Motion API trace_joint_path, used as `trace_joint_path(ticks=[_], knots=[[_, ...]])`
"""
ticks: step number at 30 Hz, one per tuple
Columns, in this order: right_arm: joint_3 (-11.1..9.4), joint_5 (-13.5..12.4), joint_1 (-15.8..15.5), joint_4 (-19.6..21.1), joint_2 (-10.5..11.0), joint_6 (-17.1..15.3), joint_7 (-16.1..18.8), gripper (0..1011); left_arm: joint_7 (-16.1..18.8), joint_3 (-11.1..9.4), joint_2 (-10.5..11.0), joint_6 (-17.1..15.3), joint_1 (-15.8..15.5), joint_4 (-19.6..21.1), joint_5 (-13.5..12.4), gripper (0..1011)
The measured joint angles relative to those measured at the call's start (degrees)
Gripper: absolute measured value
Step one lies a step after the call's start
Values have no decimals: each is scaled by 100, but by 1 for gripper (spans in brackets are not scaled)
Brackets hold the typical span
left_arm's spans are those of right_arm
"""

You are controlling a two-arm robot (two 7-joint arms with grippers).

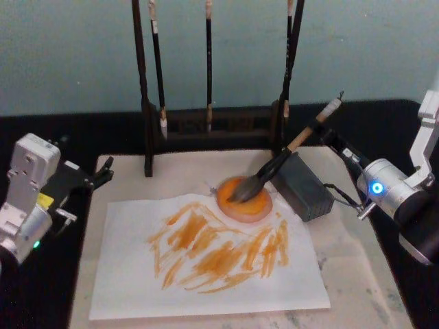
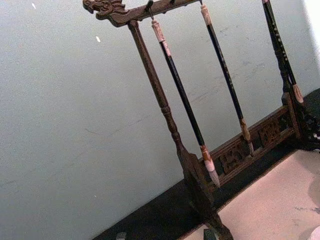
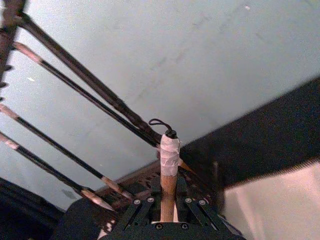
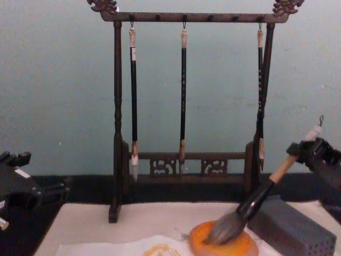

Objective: Pick up the brush from the inkstone, write on the paper, then place the brush back to its original position.

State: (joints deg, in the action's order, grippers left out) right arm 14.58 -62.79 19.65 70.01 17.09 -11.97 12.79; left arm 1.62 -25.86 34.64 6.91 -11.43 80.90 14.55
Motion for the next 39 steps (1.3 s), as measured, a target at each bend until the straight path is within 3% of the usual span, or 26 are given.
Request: trace_joint_path(ticks=[10,20,31,39], knots=[[210,122,-50,465,206,348,149,175,0,0,0,0,-1,0,0,1001],[587,908,-111,1063,544,816,356,175,0,0,0,0,0,0,0,1001],[978,1671,-11,1396,695,917,842,175,0,0,0,0,0,0,0,1001],[1219,2014,75,1495,725,981,1309,175,0,0,0,0,0,0,0,1001]])
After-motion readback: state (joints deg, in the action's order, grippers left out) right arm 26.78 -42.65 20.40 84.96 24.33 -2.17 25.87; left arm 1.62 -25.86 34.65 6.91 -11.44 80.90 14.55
